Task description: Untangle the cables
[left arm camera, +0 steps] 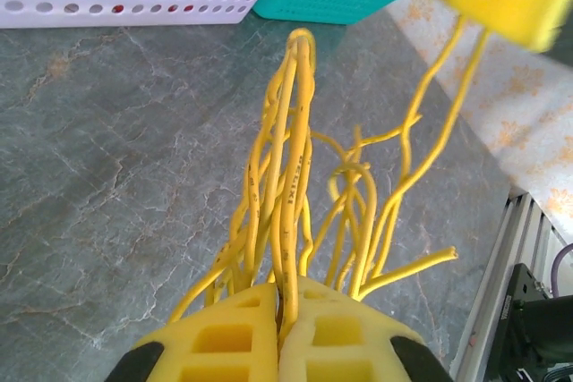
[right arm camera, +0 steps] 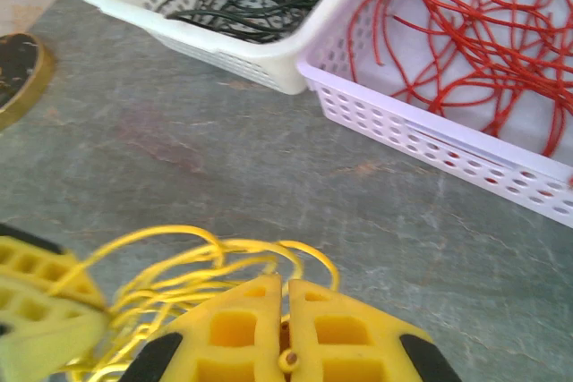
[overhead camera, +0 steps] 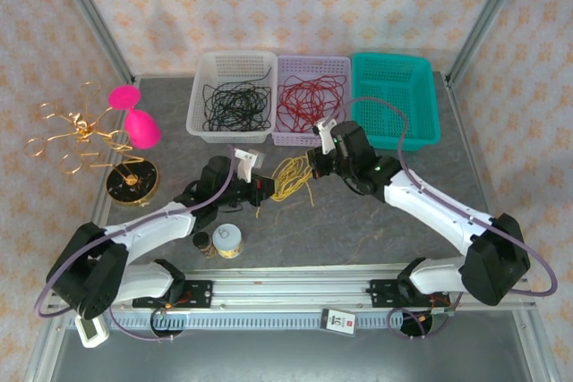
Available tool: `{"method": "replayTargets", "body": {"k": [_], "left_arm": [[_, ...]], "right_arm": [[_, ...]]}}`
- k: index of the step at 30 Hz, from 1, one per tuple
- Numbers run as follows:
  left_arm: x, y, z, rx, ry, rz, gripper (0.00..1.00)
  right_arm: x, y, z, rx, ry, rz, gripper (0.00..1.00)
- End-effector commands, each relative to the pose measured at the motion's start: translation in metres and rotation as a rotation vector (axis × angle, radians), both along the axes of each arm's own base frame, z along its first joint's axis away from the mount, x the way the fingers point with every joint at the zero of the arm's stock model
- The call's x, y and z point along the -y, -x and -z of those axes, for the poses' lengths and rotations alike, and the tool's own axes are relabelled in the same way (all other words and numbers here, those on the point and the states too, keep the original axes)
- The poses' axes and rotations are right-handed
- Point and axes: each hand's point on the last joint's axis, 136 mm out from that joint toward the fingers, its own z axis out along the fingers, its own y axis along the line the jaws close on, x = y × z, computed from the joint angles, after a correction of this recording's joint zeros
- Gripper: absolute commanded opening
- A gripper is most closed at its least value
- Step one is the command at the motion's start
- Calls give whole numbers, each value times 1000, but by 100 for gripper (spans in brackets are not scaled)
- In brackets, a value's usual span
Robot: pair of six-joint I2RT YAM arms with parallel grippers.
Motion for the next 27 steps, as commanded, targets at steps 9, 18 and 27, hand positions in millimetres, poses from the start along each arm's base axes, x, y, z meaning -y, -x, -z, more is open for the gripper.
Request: {"method": "replayTargets", "body": {"k": [9, 18, 27], "left_arm": [[-18, -4, -73, 158, 22, -83, 0], [-14, -4, -108, 183, -25, -33, 0], [7, 10, -125, 211, 49, 124, 0]], "right_arm": [[111, 5, 99, -96, -21, 524, 0], [149, 9, 140, -218, -45, 677, 23], [91, 24, -19, 34, -328, 267, 70]]}}
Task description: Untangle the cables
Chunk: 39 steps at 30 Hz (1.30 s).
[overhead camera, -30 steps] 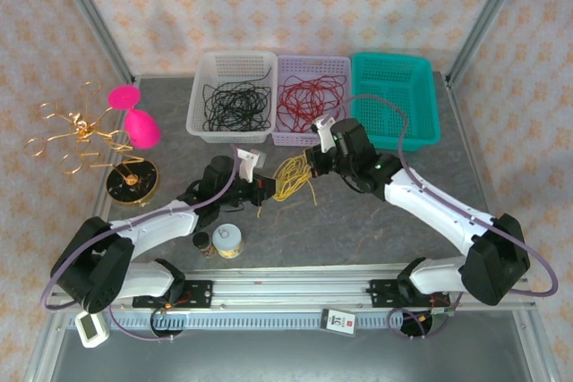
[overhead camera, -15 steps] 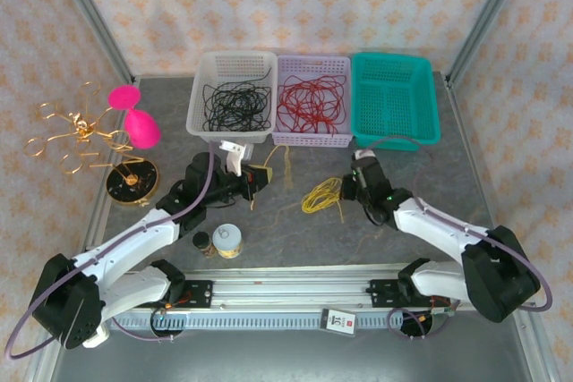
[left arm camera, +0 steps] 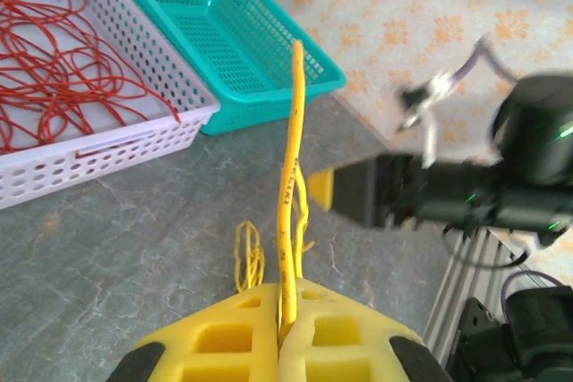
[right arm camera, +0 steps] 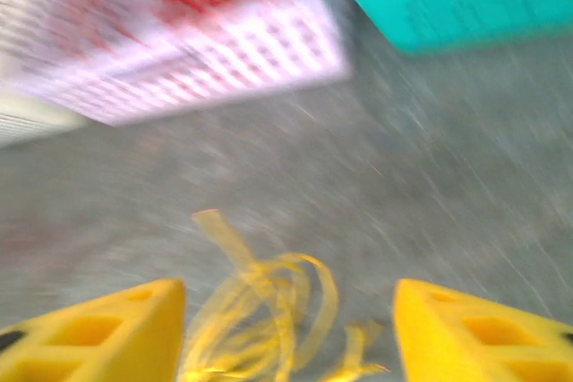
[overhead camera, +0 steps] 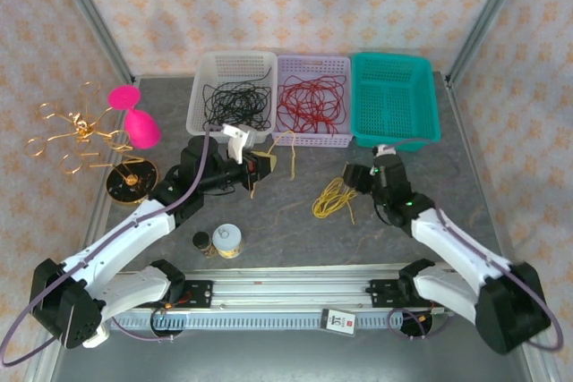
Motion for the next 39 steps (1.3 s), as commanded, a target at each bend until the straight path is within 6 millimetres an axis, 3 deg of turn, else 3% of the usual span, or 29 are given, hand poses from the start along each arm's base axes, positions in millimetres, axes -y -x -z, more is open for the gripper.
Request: {"method": "replayTargets", "body": {"k": [1, 8, 12, 14, 19, 23, 25, 31, 37, 39], "left_arm": [[10, 9, -12, 21, 22, 98, 0], [20, 17, -26, 43, 48, 182, 0], [20, 16, -30, 46, 29, 185, 0], [20, 16, -31, 50, 25, 187, 0], [19, 16, -32, 52, -2, 185, 0], [15, 16, -28, 43, -38, 175, 0], [11, 16, -21, 29, -81, 162, 0], [-6, 21, -1, -22, -230, 133, 0], [-14, 29, 18, -76, -297, 142, 0], [-13, 31, 20, -82, -292, 152, 0]], "right_arm": [[-36, 15, -70, 144, -101, -232, 72], [-119, 54, -109, 184, -292, -687, 76], [-157, 57, -109, 173, -295, -783, 72], [-161, 45, -101, 153, -289, -744, 65], [-162, 25, -74, 99, -261, -670, 31], [-138, 4, -60, 97, -177, -512, 11], [-115, -10, -53, 93, -88, -399, 0], [-39, -41, -39, 93, 240, -102, 0], [28, -64, -71, 188, 552, 194, 0], [40, -71, -79, 211, 635, 256, 0]]}}
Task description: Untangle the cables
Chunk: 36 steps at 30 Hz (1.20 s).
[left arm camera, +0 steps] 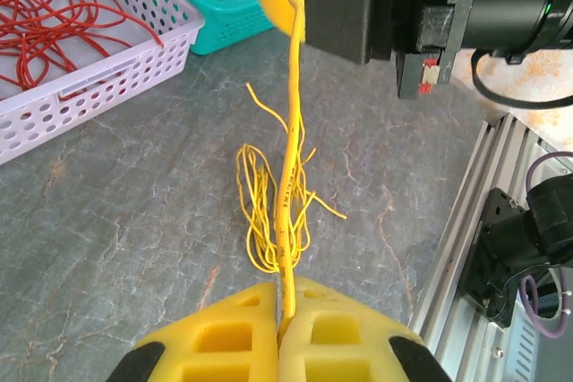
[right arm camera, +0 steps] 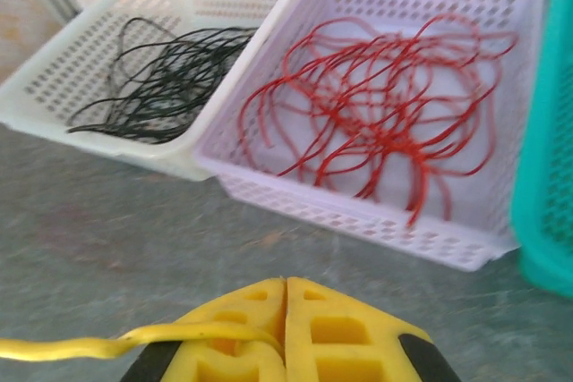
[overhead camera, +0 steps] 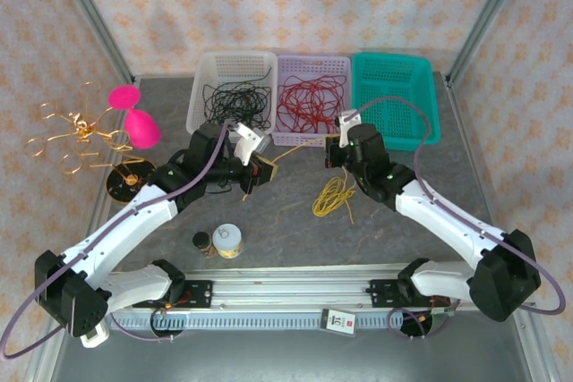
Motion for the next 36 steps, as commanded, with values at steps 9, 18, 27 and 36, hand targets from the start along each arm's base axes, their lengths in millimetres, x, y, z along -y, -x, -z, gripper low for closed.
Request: {"method": "replayTargets", "body": {"k": [9, 18, 27, 36], "left_arm": [[-9, 13, 6, -41, -33, 5, 0], [-4, -6, -4, 11, 33, -52, 0], [-8, -41, -22, 197, 75, -167, 0], [5, -55, -29, 233, 139, -159, 0]], "right_arm": [[157, -38, -39, 166, 549, 717, 68], [81, -20, -67, -75, -406, 295, 79], [-46, 35, -97, -478, -1197, -196, 89], [-92, 34, -92, -577, -1234, -253, 77]]}}
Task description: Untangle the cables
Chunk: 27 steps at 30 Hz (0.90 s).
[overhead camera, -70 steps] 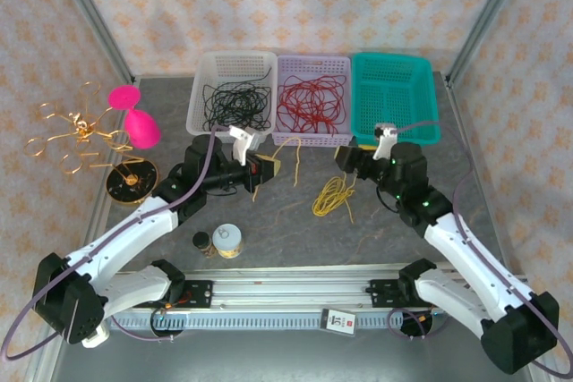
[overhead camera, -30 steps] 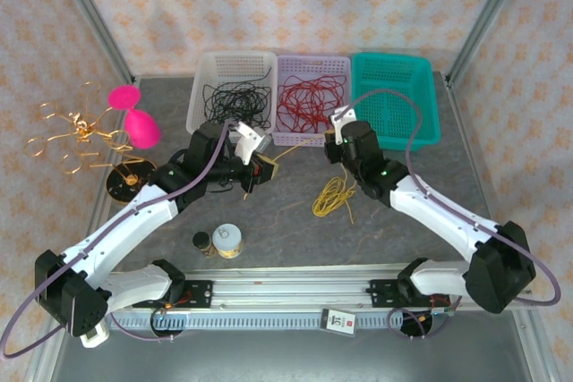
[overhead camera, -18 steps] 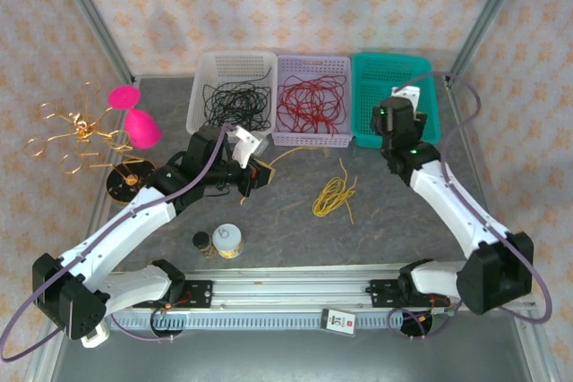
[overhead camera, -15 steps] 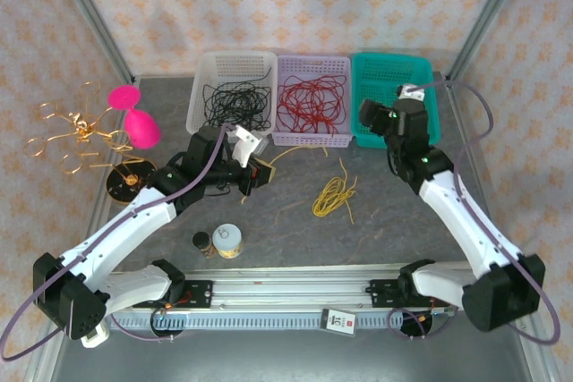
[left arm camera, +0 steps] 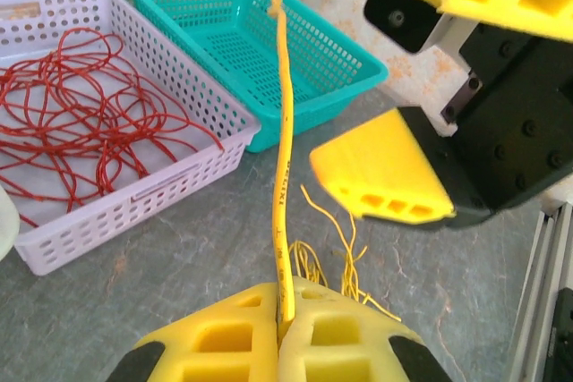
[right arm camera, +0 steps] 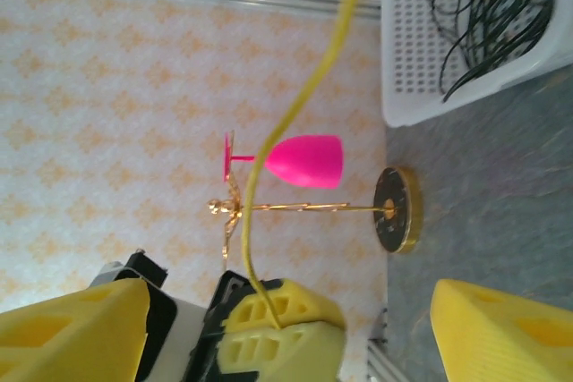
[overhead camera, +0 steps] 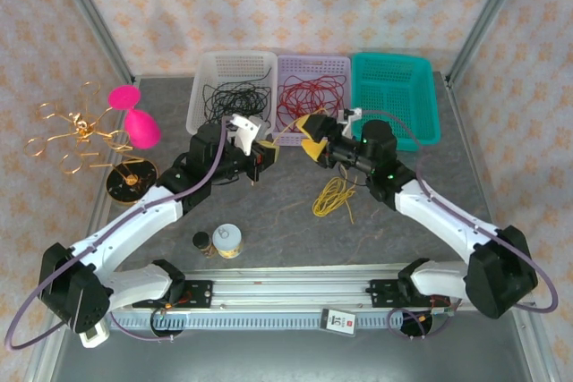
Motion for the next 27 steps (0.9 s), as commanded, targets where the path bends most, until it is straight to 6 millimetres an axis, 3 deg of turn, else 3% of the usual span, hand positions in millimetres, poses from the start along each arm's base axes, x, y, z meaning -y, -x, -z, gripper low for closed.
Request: {"method": "replayTargets", "body": {"k": [1, 3, 9, 16, 20, 22, 24, 27], "left_arm": [[2, -10, -11, 49, 41, -16, 0], [2, -10, -10, 44, 37, -14, 0], [4, -8, 7, 0, -8, 12, 0], [8, -11, 19, -37, -27, 18, 0], [9, -13, 16, -30, -17, 15, 0], [9, -14, 17, -31, -15, 12, 0], [9, -14, 18, -34, -9, 9, 13], [10, -11, 15, -29, 9, 14, 32]], "right_arm": [[-8, -8, -22, 31, -74, -10, 72], [-12, -15, -15, 21, -78, -5, 63], [-21, -26, -20, 62, -94, -23, 48], [-26, -33, -19, 72, -83, -23, 40], [-28, -38, -8, 72, -48, -23, 21], [-27, -41, -2, 78, -4, -9, 7], [-22, -47, 2, 90, 58, 16, 0], [-4, -59, 0, 124, 139, 59, 0]]}}
